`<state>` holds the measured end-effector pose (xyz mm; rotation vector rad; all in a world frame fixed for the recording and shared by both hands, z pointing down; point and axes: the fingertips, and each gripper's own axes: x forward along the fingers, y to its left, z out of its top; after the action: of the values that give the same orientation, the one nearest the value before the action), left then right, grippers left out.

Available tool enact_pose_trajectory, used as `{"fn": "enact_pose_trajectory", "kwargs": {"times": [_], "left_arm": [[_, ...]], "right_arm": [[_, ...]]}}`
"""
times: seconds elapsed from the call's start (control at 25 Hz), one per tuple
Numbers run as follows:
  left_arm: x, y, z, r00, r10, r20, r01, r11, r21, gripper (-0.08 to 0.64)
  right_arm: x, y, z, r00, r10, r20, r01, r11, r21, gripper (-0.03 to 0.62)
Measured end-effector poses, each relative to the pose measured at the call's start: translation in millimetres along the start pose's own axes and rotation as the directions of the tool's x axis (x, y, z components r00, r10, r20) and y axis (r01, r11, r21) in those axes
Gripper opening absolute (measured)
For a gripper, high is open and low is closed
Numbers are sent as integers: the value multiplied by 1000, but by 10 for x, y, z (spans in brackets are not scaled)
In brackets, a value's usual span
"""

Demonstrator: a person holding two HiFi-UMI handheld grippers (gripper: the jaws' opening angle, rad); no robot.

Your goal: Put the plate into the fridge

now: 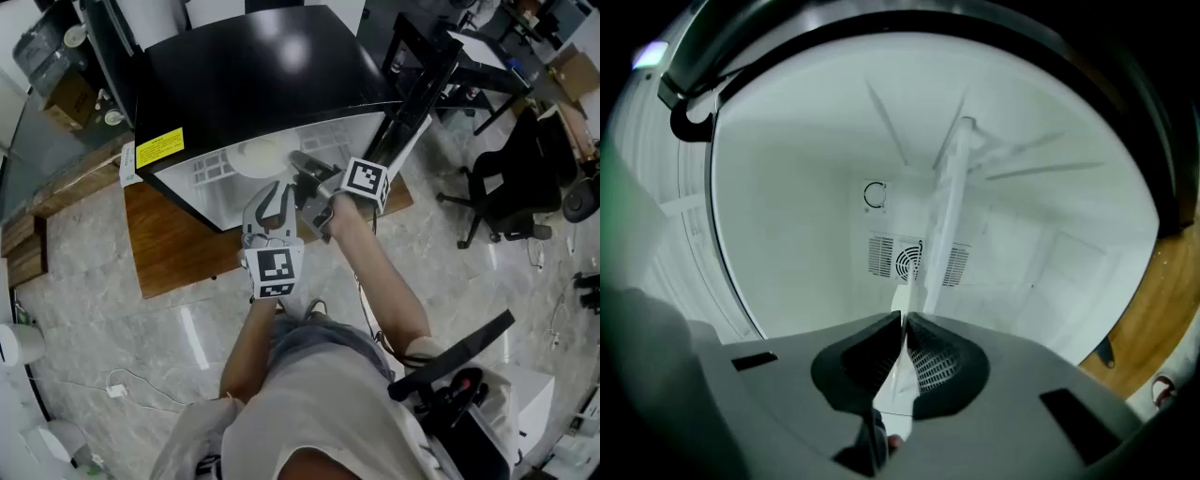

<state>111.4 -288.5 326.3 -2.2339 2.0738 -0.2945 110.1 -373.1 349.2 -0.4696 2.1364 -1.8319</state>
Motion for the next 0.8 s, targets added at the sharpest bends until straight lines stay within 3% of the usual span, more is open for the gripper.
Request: {"fn": "enact_pose_trajectory", "kwargs": {"times": [0.2, 0.48, 0.68, 0.8], "left_arm": [[252, 125, -117, 1000, -3, -26, 2, 1000, -19, 68], [412, 409, -223, 996, 80, -34, -82, 994, -67, 46], [467, 478, -159, 997, 75, -31, -77, 992, -98, 46], [468, 456, -195, 997, 72, -31, -76, 989, -130, 40]], "right_arm": [[93, 33, -49, 997, -33, -70, 29, 998, -63, 23], [107, 50, -133, 987, -26, -160, 3, 990, -141, 25], [156, 191, -238, 960, -30, -277, -51, 958, -282, 25], [190, 266, -295, 936, -52, -348, -90, 921, -380, 25]]}}
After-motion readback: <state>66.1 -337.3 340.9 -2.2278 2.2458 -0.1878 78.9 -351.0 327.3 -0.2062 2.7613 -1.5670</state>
